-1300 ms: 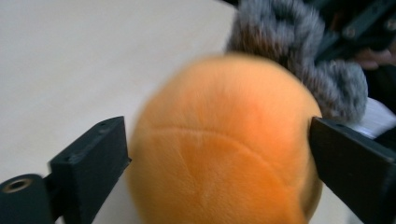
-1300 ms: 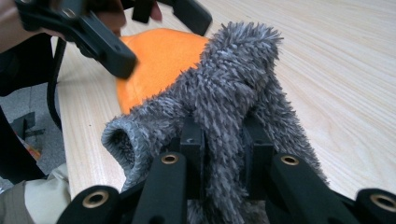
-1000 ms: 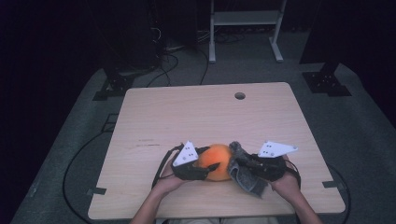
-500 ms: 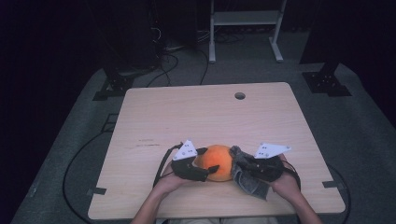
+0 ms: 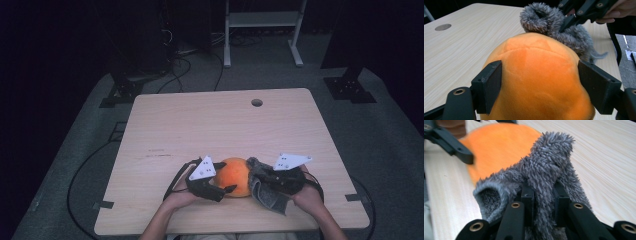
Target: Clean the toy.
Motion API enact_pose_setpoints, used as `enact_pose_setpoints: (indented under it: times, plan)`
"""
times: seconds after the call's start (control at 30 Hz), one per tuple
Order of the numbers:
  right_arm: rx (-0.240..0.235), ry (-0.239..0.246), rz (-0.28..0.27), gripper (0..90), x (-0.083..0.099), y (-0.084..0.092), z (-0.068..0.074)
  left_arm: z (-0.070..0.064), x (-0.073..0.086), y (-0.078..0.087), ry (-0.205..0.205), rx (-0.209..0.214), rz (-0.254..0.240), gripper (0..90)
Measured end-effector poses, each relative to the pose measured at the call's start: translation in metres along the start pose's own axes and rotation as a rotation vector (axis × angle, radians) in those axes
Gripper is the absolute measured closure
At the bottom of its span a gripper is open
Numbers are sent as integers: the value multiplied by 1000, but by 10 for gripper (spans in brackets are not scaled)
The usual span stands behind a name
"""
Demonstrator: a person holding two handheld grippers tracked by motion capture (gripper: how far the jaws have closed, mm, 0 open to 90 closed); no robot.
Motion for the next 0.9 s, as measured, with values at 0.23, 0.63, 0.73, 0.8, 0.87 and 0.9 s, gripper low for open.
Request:
enact_pose_setpoints:
  times: [0.23,0.63,0.73,0.8,0.87,0.9]
  plan:
    - [-24,85,-52,743,-27,1,28,2,5,-1,-32,-31,43,217]
    - [-51,58,9,738,-4,-4,23,13,12,-2,223,37,57,68]
    - [-51,67,12,739,-6,-1,23,9,4,3,109,-3,29,282]
    - [-25,87,6,741,-13,6,21,6,-7,5,-3,-49,-24,348]
    - [-7,91,-38,742,-26,15,20,1,-13,2,-157,-113,-35,352]
    - [-5,88,-58,742,-31,18,20,-1,-11,-1,-213,-120,-4,342]
Point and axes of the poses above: each handheld gripper's, and its own axes: y roughly backward along the jaws, x roughly out of its underside, z roughly to its left, the point moved 9 cm from there along -y, roughly forward along the jaws, and after that the axes turned 6 degrees about x, right-handed, at the moved point
